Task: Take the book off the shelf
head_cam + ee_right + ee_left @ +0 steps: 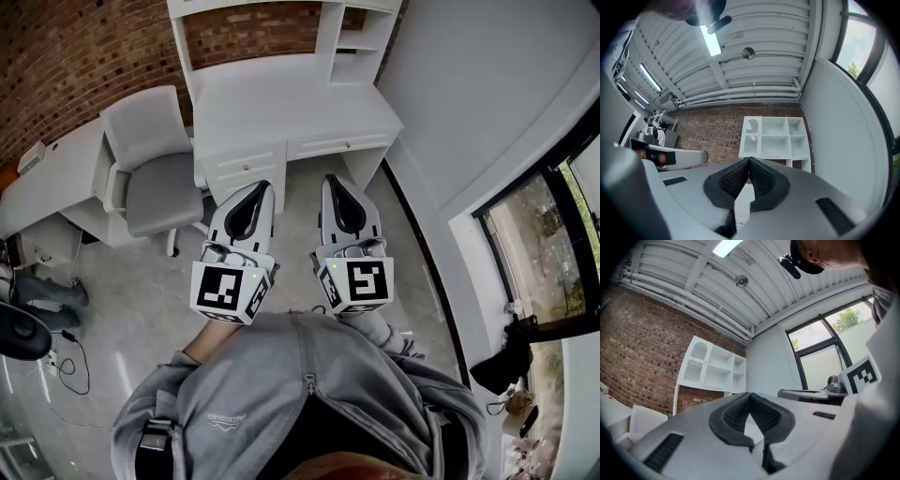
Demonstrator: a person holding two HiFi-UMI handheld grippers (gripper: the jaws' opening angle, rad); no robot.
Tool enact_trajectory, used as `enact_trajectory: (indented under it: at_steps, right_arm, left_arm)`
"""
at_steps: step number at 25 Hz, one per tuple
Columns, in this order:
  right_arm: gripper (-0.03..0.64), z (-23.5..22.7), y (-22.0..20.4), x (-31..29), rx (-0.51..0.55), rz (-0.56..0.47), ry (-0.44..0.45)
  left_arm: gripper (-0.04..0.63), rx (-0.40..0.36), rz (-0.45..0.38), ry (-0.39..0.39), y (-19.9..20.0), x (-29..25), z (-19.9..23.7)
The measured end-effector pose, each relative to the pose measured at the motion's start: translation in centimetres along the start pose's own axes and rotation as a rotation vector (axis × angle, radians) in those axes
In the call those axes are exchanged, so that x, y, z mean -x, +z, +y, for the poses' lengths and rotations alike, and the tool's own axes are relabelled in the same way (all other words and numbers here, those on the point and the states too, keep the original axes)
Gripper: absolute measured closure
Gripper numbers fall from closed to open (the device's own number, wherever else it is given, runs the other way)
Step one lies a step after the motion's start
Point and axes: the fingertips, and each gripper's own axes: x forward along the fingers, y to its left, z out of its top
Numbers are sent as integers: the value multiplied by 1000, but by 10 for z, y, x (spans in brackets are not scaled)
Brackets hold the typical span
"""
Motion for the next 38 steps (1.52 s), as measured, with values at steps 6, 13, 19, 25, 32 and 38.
enact_trajectory:
  at_steps: [6, 13, 19, 25, 32, 38]
  right_arm:
    - [589, -13, -9, 9, -30, 6, 10]
    - [590, -22, -23, 2, -23, 25, 3]
    - [589, -32, -34, -30, -9, 35, -5]
    - [590, -49, -43, -87, 17, 25, -16]
    - [589, -74, -72, -161, 1, 62, -52]
    - [589, -94, -91, -221, -3, 72, -92]
  left_arm:
    - [588, -8, 13, 27, -9, -2, -11]
    - [588, -22, 42, 45, -20, -14, -7]
    - [589, -22, 35, 31, -26, -45, 15]
    - [589, -3, 12, 20, -32, -94, 52]
    - [588, 2, 35, -9, -47, -163, 105]
    - [589, 5, 47, -42, -58, -220, 144]
